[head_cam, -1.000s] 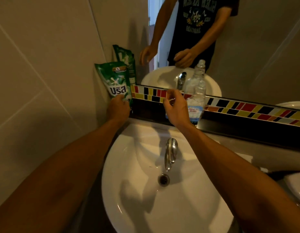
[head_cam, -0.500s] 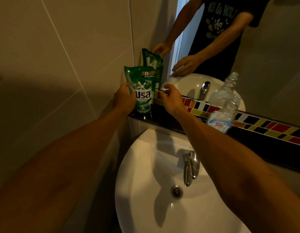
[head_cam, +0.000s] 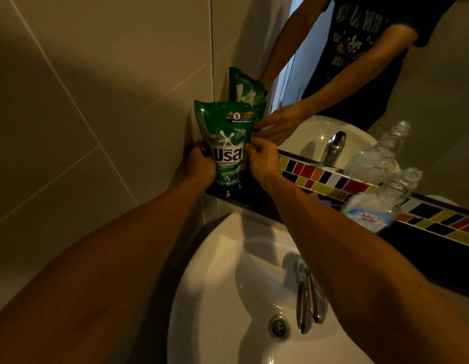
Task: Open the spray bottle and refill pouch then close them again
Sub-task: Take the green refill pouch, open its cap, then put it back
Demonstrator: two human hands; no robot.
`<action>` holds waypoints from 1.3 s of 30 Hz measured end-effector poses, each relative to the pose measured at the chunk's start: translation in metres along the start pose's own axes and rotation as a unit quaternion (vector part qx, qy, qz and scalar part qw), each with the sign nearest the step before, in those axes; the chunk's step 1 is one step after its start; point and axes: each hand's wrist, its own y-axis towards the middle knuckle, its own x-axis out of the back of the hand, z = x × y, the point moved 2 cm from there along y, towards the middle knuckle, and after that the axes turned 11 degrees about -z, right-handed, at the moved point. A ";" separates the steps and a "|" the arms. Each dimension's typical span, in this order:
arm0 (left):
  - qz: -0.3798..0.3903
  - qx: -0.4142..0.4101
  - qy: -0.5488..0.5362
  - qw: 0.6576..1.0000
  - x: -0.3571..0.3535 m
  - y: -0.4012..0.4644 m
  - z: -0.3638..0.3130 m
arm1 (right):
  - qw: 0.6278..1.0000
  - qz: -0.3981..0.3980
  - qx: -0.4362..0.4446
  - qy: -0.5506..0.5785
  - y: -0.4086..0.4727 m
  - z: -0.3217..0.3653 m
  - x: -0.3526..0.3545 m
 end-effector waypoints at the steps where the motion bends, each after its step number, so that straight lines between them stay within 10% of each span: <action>1: -0.009 -0.001 0.002 1.000 -0.001 0.000 0.003 | 1.000 -0.015 0.006 0.009 0.000 -0.002 -0.001; 19: 0.088 -0.132 -0.169 0.973 -0.006 -0.058 -0.030 | 0.990 -0.070 0.042 0.117 -0.054 -0.001 0.080; 39: 0.302 -0.073 -0.216 0.926 -0.005 -0.179 -0.105 | 0.983 -0.076 0.025 0.164 -0.167 -0.001 0.191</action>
